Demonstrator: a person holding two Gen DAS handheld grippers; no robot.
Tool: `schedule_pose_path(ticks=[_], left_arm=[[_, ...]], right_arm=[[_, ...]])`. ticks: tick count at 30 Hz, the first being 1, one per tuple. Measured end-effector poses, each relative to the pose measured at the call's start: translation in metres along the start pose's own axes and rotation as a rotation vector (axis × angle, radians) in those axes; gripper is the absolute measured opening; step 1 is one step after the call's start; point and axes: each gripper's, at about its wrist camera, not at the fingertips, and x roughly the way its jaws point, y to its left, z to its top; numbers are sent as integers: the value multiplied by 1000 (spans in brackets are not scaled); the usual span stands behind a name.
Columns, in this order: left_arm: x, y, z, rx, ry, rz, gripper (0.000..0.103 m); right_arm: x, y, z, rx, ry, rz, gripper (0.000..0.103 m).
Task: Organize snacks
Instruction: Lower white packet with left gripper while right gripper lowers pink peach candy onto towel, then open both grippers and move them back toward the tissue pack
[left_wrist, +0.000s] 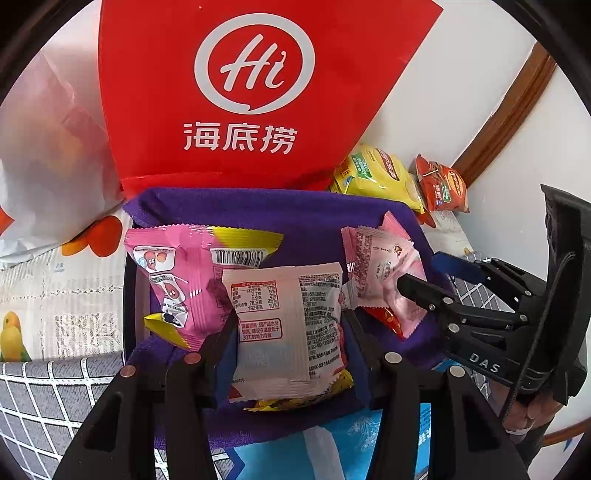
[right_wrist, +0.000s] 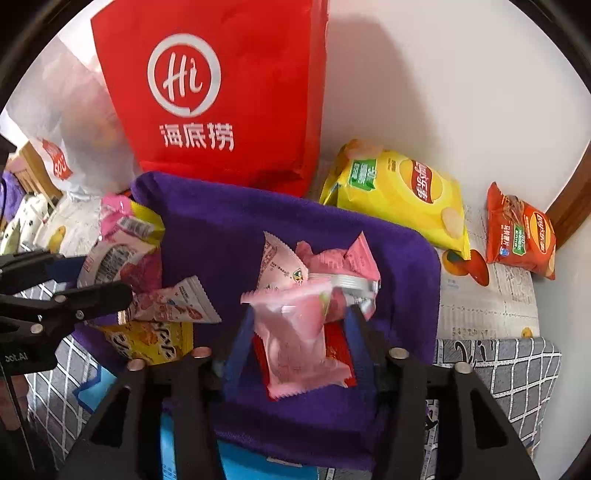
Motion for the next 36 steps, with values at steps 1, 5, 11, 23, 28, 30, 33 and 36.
schedule_pose_path(ticks=[1,5,11,23,28,30,33,36], left_arm=[[-1,1,0,-4,1,1,50],[-4,1,1,-10,-2,-14,53],[-20,-2,2,-4,-38,-61,64],[-55,-4,3,8,-98,-55,67],[-76,-9,2,20,-131,-63,67],[-86,-13,1,31,-149,-68,67],[-100,-20,-3,49,-171,-62,67],[-114,-30,-7,68,-187,-61,67]], right_arm=[[-2,0,0,3,-8,2,62],[-12,-1,2,10,-49,-4,64],[-29,1,4,15,-98,-23,69],[-60,22,-6,5,-151,-66,71],[-86,27,-26,15,-175,-86,71],[-98,29,-36,24,-178,-89,71],[-121,32,-56,43,-191,-95,71],[-138,35,-75,73,-185,-84,71]])
